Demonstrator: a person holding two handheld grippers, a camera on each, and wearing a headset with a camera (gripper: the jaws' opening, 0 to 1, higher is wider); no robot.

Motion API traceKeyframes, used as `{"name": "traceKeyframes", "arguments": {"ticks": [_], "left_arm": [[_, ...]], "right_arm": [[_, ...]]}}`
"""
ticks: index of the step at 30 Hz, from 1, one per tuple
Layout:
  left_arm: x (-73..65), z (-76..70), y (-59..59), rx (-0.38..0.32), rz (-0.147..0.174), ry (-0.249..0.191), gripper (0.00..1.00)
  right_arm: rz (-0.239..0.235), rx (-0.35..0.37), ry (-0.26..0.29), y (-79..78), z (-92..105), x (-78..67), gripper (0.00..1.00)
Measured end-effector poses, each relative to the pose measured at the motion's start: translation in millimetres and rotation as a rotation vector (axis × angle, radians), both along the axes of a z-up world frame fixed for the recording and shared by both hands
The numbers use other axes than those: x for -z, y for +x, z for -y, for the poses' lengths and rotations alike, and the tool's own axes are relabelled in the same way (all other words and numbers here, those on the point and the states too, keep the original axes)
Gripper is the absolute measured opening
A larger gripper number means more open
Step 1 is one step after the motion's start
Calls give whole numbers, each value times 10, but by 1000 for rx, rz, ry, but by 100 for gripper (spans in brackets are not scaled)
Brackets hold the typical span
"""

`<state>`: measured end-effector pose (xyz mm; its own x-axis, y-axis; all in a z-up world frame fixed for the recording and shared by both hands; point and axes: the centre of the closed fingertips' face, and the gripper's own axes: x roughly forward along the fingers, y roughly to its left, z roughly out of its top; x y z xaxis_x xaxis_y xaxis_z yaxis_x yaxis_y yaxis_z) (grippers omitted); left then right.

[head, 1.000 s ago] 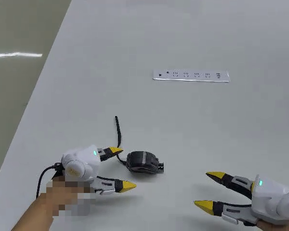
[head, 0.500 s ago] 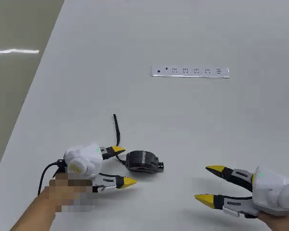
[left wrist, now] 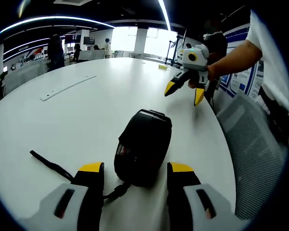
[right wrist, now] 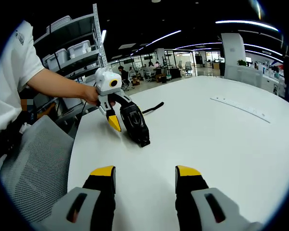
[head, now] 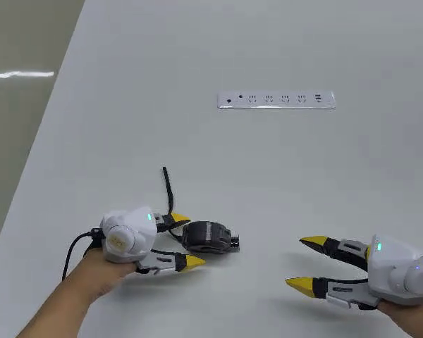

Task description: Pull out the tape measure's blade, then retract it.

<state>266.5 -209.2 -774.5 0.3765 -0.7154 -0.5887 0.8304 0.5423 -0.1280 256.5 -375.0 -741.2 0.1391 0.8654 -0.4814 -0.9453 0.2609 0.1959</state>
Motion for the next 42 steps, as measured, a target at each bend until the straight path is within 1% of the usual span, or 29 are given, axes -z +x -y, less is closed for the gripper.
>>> {"name": "traceKeyframes", "arguments": {"ticks": [6,11,14,18,19,21,28,36,42], "left_arm": [[15,13,21,3,-7,-5,49],[67,37,3,13,-18,-3,43],[61,62,-4,18,-19,-10,42],[70,69,-4,18,-28,-15,32],[73,61,9,13,-24,-13,32],[87,60,10,9,-31,-15,32],[90,60,10,19,-22,-10,31],[91,60,8,13,-31,-16,30],[86,62,9,17,-29,-10,30]], "right_arm": [[-6,-1,3,31,-2,25,49],[-10,0,5,48,-5,43,49],[-13,1,6,51,-9,45,48],[-16,4,6,54,-16,51,48],[-16,3,7,53,-20,51,48],[-17,5,7,55,-17,60,47],[-23,6,8,48,-17,78,47],[-26,6,8,46,-22,87,46],[-25,-3,13,23,-59,108,45]]}}
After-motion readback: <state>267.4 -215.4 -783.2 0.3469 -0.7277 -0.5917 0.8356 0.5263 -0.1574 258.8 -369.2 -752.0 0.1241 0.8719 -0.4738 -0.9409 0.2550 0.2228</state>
